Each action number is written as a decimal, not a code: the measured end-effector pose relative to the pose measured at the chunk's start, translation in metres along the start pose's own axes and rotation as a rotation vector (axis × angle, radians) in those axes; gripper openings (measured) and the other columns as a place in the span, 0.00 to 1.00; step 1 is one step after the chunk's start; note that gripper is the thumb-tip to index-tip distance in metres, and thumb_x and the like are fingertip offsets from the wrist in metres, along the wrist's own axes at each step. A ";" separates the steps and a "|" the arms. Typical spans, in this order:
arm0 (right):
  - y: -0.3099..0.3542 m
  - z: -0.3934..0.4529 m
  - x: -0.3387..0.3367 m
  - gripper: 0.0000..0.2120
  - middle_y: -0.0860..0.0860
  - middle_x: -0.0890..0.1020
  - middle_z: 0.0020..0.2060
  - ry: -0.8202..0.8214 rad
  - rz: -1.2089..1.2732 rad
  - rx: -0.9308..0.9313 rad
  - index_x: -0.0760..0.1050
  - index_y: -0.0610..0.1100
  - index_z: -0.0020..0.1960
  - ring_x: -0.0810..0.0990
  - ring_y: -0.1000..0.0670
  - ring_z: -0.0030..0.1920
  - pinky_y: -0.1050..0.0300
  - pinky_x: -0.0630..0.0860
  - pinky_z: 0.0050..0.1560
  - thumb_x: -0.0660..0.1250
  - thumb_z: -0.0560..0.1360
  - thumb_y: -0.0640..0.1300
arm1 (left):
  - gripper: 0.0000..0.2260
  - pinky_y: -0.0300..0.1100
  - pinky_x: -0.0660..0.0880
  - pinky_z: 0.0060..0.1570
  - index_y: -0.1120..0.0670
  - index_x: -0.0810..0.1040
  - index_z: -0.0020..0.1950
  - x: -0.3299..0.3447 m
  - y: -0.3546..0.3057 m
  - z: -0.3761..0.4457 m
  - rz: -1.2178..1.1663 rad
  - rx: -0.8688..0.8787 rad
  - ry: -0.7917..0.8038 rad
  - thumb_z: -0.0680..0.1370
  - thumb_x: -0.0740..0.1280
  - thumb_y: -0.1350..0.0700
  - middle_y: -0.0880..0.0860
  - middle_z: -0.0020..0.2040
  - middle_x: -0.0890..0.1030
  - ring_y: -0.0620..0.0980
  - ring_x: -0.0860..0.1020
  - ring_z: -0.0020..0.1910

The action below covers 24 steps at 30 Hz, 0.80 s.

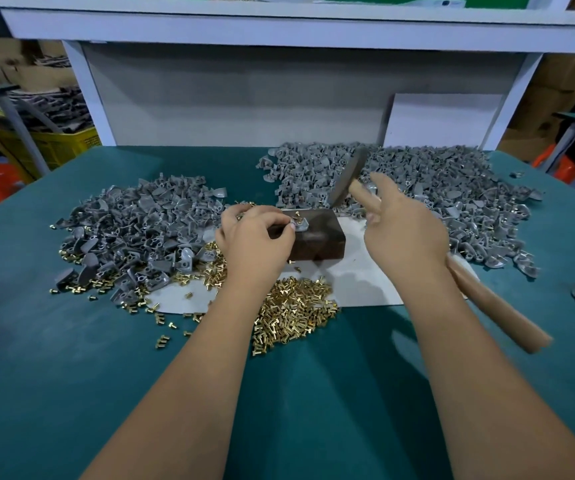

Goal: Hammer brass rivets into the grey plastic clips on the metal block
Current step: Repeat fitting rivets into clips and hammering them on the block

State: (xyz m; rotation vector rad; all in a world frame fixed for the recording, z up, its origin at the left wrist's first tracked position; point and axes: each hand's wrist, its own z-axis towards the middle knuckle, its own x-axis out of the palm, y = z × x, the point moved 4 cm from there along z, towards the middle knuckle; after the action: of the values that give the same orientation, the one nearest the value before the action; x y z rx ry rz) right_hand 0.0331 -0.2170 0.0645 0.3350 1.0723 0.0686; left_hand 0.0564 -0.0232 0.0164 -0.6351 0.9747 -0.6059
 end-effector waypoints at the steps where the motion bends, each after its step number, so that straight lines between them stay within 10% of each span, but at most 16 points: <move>1: 0.001 -0.003 -0.004 0.25 0.47 0.81 0.52 0.010 0.074 -0.001 0.61 0.60 0.71 0.77 0.41 0.44 0.55 0.68 0.36 0.58 0.78 0.41 | 0.04 0.46 0.52 0.63 0.43 0.85 0.48 0.000 0.000 0.000 0.023 -0.007 -0.001 0.77 0.70 0.47 0.38 0.58 0.80 0.48 0.60 0.68; 8: 0.008 -0.013 -0.010 0.24 0.57 0.80 0.59 0.031 0.358 0.074 0.63 0.66 0.70 0.78 0.46 0.55 0.55 0.69 0.42 0.59 0.79 0.45 | 0.04 0.51 0.49 0.65 0.39 0.83 0.41 0.002 0.001 0.001 0.067 -0.042 0.004 0.75 0.70 0.45 0.36 0.66 0.74 0.47 0.55 0.72; 24: 0.029 -0.017 -0.005 0.25 0.53 0.80 0.59 0.215 0.153 -0.076 0.63 0.65 0.71 0.78 0.44 0.54 0.52 0.73 0.46 0.57 0.78 0.44 | 0.09 0.50 0.46 0.65 0.36 0.77 0.35 0.003 0.003 0.002 0.020 -0.092 0.026 0.75 0.71 0.45 0.35 0.71 0.69 0.47 0.52 0.75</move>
State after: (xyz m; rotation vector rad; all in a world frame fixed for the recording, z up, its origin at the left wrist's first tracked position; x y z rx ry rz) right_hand 0.0191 -0.1871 0.0703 0.3459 1.2519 0.2861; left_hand 0.0597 -0.0231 0.0133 -0.6998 1.0362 -0.5554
